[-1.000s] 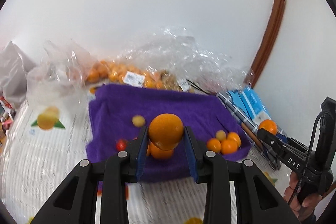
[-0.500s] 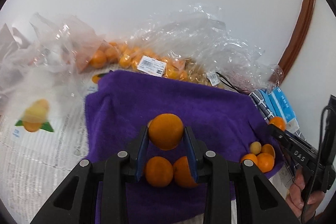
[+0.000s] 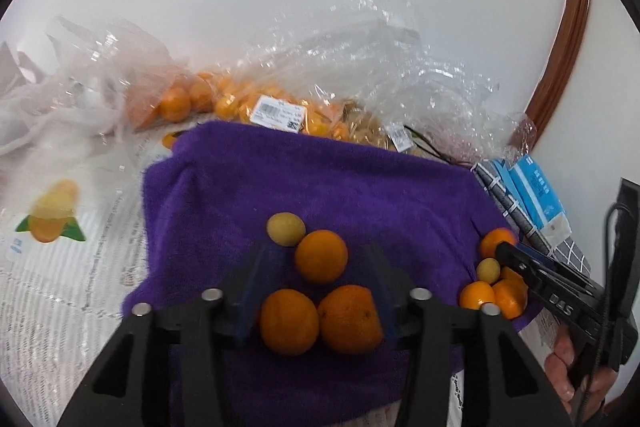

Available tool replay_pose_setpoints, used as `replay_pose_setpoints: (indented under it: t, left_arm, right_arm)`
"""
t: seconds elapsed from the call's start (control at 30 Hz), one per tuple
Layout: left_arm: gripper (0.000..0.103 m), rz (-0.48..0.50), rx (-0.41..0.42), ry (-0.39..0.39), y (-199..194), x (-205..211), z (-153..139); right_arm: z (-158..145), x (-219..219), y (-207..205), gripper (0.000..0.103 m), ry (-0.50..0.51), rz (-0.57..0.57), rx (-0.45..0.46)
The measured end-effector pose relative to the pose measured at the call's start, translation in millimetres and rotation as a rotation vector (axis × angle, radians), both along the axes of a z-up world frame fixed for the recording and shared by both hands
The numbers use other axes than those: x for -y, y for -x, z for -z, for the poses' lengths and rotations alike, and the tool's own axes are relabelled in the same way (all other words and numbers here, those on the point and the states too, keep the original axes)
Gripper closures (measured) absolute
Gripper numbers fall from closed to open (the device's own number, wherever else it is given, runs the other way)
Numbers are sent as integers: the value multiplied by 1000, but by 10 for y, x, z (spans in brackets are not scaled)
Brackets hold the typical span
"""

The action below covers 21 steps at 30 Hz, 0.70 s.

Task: Organize fruits

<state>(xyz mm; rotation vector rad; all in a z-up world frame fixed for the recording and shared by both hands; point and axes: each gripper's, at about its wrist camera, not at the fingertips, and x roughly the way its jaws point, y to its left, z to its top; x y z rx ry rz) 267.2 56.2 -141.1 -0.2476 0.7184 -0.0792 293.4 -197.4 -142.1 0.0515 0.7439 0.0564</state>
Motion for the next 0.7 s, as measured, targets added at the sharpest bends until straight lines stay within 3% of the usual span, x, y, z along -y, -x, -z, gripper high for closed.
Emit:
replay_pose_setpoints:
  t: [0.17,0.27,0.37,0.53,0.6,0.67,0.7]
  left_arm:
    - [49,0,-21,26,273,-3,-217]
    - [41,-21,2,-46,619,104,-454]
    - [26,-28,28,-86,957,201,-706]
    - [16,-22,63,-134,1451,352,-1043]
    - [14,-26,79,-172,1632,427,-1131]
    - [12,-25,86,-193,1770,484,-1187]
    - [12,-24,86,-197,1836,507,-1209]
  right_arm:
    - [-289,-38,394,49,-36,17,38]
    - [-496,-126,741,40,-5,12,44]
    - [-674,-221,1085,39,49,19,29]
    - [-858,-253,1645,39,52,46,6]
    - [-926,-236,1861,31,52,58,27]
    - [-991,-225,2058,16,51,59,54]
    - [-1026,-226,2158,14,48,54,63]
